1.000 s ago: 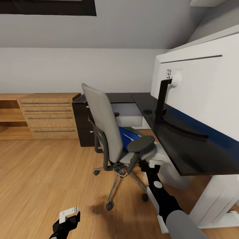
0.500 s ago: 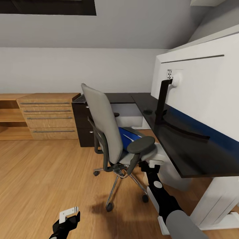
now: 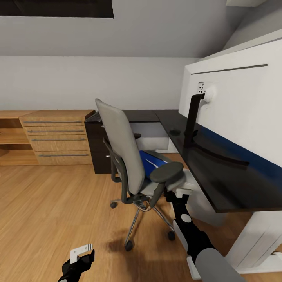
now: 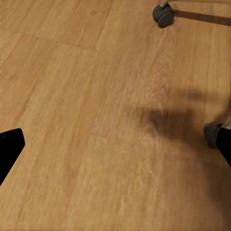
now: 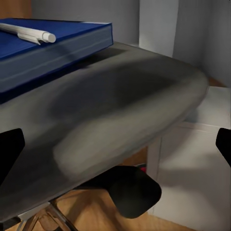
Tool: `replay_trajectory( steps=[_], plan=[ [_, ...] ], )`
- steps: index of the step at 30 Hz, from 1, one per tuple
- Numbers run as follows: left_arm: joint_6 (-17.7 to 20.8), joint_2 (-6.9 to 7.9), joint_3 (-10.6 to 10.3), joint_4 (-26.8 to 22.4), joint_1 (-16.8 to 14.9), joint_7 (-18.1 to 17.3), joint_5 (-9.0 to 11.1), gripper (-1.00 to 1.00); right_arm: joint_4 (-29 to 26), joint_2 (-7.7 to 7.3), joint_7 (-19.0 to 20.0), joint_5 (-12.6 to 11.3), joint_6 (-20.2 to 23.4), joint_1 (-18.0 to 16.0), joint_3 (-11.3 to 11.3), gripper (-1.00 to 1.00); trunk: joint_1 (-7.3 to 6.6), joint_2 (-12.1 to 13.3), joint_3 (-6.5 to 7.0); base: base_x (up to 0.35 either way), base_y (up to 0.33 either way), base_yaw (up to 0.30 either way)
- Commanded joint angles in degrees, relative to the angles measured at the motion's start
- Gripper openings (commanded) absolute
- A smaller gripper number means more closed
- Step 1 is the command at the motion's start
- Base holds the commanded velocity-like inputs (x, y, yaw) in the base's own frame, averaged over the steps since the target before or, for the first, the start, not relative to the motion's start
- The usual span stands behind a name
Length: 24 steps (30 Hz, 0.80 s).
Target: In the bedroom, organize the workspace by keeping the computer under the desk, ensuring the monitor is on the desk, placing the keyboard on the desk next to the monitor, placing the mouse on the desk next to the keyboard, moving the folder from the swivel chair onto the desk next to the mouse, stacking the notebook on top of the folder with the pen on top of the notebook, and positioning the swivel chair next to the desk.
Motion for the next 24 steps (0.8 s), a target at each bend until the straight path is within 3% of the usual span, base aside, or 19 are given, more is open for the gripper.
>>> replay_trajectory(
  steps=[1, 17, 24],
  plan=[
    [0.3, -0.04, 0.1, -0.1, 0.0, 0.1, 0.5, 1.00, 0.0, 0.01, -0.4, 0.1, -0.1, 0.0, 0.3, 1.00, -0.01, 0.0, -0.05, 0.001, 0.000, 0.115],
    [0.3, -0.03, 0.1, -0.1, 0.0, 0.1, 0.5, 1.00, 0.0, 0.07, -0.4, 0.1, -0.2, 0.0, 0.3, 1.00, -0.01, 0.0, -0.05, 0.000, 0.000, 0.104],
    [0.3, -0.03, 0.1, -0.1, 0.0, 0.1, 0.5, 1.00, 0.0, 0.09, -0.4, 0.1, -0.2, 0.0, 0.3, 1.00, -0.01, 0.0, -0.05, 0.000, 0.000, 0.226]
  ],
)
